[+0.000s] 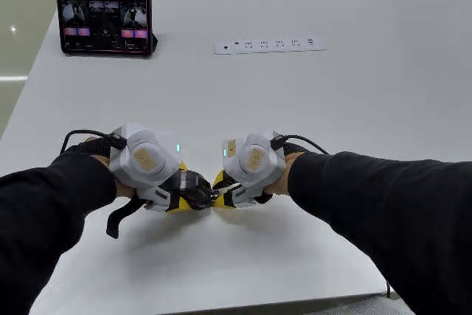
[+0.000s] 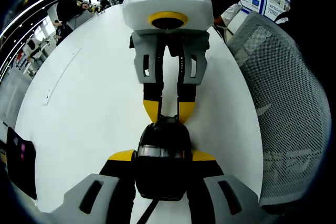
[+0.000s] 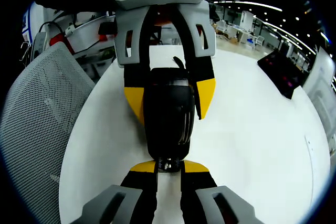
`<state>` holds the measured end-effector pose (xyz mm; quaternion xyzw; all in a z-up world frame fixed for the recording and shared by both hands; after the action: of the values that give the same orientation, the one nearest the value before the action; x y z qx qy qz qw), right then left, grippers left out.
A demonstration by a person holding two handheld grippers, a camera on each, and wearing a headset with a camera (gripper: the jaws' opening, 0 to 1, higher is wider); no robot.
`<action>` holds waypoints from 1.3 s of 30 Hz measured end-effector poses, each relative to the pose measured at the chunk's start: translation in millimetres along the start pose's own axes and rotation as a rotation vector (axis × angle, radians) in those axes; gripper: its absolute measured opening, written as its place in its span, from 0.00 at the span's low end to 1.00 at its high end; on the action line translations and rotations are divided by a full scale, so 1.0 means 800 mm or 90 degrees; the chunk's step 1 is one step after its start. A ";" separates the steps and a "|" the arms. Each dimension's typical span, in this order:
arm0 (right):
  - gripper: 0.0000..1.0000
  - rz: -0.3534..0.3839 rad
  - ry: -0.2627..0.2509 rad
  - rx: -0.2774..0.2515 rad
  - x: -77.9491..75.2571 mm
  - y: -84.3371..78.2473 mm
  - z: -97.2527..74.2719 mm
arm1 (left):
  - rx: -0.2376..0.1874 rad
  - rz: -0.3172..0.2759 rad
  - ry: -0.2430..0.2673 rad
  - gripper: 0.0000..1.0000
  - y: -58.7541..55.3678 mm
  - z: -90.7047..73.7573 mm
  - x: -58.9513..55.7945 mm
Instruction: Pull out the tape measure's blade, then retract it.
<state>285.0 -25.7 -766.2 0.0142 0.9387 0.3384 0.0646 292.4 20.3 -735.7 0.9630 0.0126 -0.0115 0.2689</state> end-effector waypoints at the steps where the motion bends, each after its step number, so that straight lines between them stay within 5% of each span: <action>1: 0.13 -0.001 0.001 0.002 -0.001 0.000 0.000 | 0.000 0.000 0.000 0.32 0.000 0.000 0.000; 8: 0.12 0.027 0.001 0.016 0.000 0.000 -0.002 | -0.004 -0.001 0.007 0.32 0.000 0.000 0.000; 12: 0.11 -0.007 -0.004 0.007 0.001 -0.002 -0.002 | -0.004 0.002 0.006 0.32 0.001 0.000 0.000; 27: 0.10 0.057 0.006 -0.015 0.002 -0.003 -0.006 | -0.002 0.009 0.003 0.32 0.001 0.000 -0.001; 39: 0.10 0.048 0.006 -0.001 0.002 -0.009 -0.009 | 0.000 0.003 -0.002 0.32 0.002 -0.001 -0.001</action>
<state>282.8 -35.5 -765.3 0.0477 0.9374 0.3416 0.0475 291.8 19.4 -734.3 0.9629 0.0102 -0.0125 0.2693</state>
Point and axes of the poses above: the centre of the closed fingertips' face, and the gripper's own axes: z roughly forward along the fingers, x roughly to its left, y roughly out of its top, the point moved 2 cm from there along -z, roughly backward along the fingers, and after that the axes turned 8 degrees about -y, right-handed, at the moved point
